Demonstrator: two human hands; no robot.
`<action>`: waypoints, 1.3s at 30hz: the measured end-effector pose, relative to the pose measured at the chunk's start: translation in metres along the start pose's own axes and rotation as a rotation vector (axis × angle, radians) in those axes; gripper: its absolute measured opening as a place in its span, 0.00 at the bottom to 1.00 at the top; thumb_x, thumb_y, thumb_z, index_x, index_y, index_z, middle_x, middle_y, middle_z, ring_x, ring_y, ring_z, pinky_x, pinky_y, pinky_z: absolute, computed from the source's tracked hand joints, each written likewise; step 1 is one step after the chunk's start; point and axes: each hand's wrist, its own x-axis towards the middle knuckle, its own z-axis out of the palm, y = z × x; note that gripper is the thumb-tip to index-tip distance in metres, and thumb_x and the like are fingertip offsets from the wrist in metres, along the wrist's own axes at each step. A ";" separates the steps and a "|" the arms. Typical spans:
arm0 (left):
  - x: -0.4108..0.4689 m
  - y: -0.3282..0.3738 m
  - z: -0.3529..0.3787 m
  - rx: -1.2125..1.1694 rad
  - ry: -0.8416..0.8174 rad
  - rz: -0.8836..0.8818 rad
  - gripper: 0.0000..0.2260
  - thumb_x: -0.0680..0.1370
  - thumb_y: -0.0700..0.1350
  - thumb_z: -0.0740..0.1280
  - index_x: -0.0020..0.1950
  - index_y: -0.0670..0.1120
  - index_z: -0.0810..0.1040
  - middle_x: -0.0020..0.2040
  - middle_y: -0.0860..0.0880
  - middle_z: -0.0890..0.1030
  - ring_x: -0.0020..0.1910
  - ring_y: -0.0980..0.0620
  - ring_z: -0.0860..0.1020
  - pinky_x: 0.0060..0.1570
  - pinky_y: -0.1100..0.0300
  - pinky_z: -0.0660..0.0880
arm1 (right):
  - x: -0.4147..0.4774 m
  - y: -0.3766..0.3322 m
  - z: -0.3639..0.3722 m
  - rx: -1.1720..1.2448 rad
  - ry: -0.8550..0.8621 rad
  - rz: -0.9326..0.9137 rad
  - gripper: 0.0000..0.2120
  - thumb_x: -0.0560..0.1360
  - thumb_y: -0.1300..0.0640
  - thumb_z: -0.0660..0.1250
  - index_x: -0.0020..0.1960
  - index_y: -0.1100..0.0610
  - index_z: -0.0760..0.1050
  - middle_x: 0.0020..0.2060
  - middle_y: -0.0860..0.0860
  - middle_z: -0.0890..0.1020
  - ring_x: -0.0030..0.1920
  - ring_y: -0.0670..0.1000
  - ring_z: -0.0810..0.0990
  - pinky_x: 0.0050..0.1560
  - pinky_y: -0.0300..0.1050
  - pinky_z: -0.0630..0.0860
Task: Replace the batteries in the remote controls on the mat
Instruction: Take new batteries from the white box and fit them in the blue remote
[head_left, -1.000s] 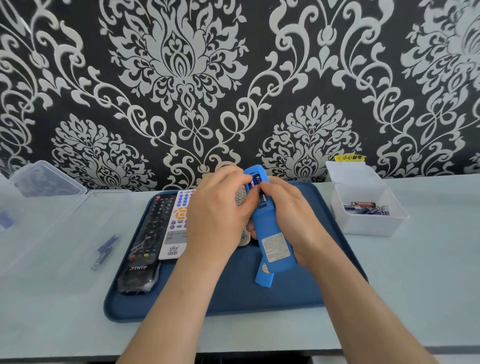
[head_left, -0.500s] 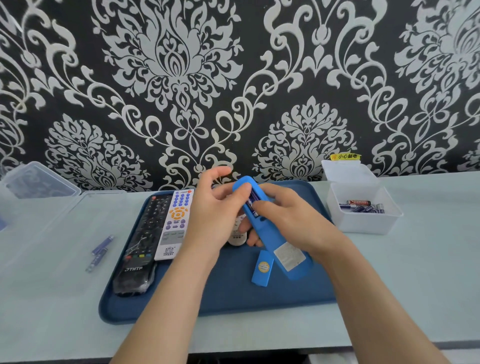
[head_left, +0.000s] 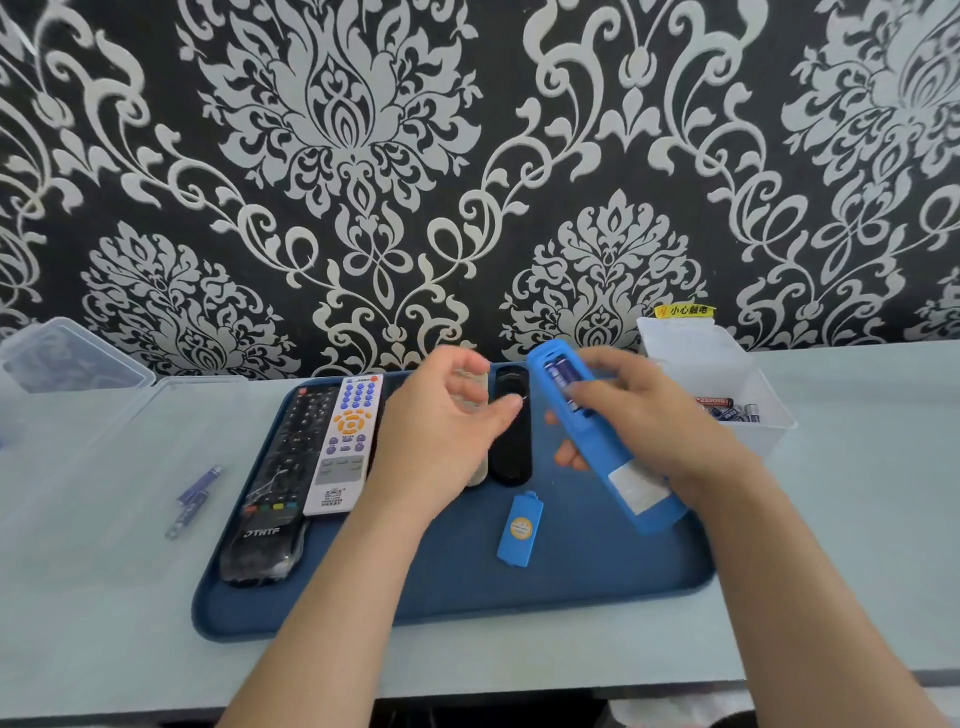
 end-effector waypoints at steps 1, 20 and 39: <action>-0.003 0.000 0.000 0.171 -0.033 0.031 0.09 0.70 0.52 0.74 0.47 0.55 0.77 0.40 0.56 0.81 0.37 0.60 0.77 0.40 0.63 0.73 | 0.001 0.001 -0.007 0.000 0.067 -0.003 0.10 0.81 0.64 0.60 0.61 0.58 0.74 0.41 0.60 0.84 0.28 0.57 0.82 0.34 0.49 0.82; -0.007 0.004 -0.007 -0.208 -0.151 0.281 0.18 0.77 0.33 0.66 0.52 0.56 0.82 0.48 0.54 0.80 0.49 0.61 0.78 0.53 0.67 0.72 | -0.015 0.005 -0.017 0.005 -0.474 0.046 0.25 0.76 0.69 0.67 0.68 0.50 0.75 0.60 0.66 0.78 0.48 0.62 0.84 0.50 0.51 0.81; -0.012 0.008 0.006 -0.627 0.089 -0.113 0.12 0.79 0.38 0.65 0.56 0.54 0.81 0.55 0.53 0.82 0.49 0.56 0.83 0.45 0.57 0.81 | 0.008 0.004 0.022 0.528 0.014 -0.144 0.18 0.78 0.44 0.61 0.62 0.52 0.77 0.55 0.53 0.85 0.56 0.54 0.83 0.56 0.53 0.80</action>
